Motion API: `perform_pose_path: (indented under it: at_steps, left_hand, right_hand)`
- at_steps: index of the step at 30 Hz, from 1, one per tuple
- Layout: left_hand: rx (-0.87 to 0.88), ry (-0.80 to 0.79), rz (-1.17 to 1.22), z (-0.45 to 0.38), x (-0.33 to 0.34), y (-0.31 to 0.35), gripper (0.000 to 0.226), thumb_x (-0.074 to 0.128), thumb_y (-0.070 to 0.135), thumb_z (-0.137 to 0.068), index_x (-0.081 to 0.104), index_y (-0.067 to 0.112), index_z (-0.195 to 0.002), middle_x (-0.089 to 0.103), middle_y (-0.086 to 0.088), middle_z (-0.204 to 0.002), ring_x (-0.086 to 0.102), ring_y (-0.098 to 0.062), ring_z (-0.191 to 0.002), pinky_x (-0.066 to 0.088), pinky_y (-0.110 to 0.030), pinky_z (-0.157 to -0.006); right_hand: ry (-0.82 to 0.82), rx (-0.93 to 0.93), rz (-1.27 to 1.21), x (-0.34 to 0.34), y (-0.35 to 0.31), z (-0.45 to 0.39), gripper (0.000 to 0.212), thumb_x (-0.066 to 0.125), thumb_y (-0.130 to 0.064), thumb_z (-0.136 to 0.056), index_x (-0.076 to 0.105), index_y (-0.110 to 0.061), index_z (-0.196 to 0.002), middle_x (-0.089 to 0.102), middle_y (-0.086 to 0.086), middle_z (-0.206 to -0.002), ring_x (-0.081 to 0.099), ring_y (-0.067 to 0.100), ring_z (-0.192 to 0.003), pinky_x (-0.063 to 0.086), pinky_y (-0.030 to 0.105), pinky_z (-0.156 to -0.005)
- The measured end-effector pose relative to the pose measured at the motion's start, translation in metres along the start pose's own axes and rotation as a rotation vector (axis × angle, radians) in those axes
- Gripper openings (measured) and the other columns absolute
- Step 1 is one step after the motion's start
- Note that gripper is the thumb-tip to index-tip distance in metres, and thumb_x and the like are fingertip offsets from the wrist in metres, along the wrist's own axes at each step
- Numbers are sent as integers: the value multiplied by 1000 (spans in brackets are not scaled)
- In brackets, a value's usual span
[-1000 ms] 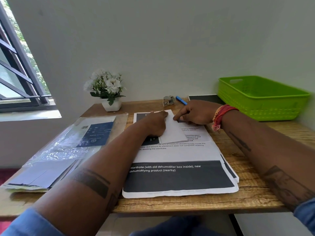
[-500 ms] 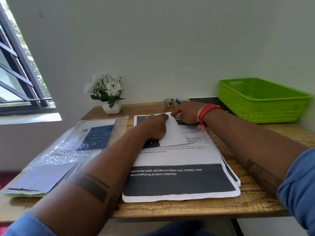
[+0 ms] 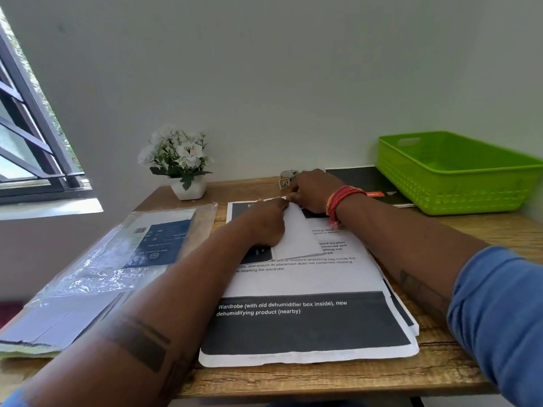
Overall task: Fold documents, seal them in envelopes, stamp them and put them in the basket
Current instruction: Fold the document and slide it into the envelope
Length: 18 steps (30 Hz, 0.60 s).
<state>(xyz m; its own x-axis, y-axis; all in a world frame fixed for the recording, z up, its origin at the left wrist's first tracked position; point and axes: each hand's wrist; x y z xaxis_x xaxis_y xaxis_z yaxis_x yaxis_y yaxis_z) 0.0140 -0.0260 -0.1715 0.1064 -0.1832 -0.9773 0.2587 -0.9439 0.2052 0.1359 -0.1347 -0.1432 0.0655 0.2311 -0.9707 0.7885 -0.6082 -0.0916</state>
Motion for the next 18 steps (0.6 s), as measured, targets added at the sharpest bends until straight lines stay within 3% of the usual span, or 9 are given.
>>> perform_pose_path:
  at_steps: [5, 12, 18]
  left_hand:
    - [4, -18, -15, 2, -3, 4, 51, 38, 11, -102, 35, 14, -153, 47, -12, -150, 43, -35, -137, 32, -37, -116]
    - [25, 17, 40, 10, -9, 11, 42, 38, 14, -103, 48, 14, -144, 54, -11, -144, 50, -29, -130, 38, -30, -105]
    - [54, 79, 57, 17, -13, 19, 42, 45, 27, -105, 47, 12, -144, 47, -11, -148, 45, -27, -135, 35, -29, -103]
  right_hand:
    - [47, 4, -87, 3, 4, 0, 21, 62, -31, -94, 72, -18, -106, 70, 5, -108, 63, 26, -102, 48, 36, -85]
    - [107, 47, -173, 7, 5, 2, 22, 54, -21, -90, 70, -8, -83, 70, 11, -88, 64, 29, -84, 51, 39, -74]
    - [242, 97, -379, 3, 4, 8, 12, 49, -22, -93, 57, -14, -97, 68, 7, -92, 59, 25, -84, 44, 32, -67]
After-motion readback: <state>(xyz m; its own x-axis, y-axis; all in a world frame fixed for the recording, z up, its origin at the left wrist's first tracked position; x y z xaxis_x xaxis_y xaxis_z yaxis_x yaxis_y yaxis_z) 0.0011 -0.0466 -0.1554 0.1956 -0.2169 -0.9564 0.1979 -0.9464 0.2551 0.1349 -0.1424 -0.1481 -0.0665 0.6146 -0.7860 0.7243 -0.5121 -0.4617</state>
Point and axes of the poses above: each hand's wrist, its own z-axis away from the middle knuckle, its own x-axis out of the palm, y = z × x
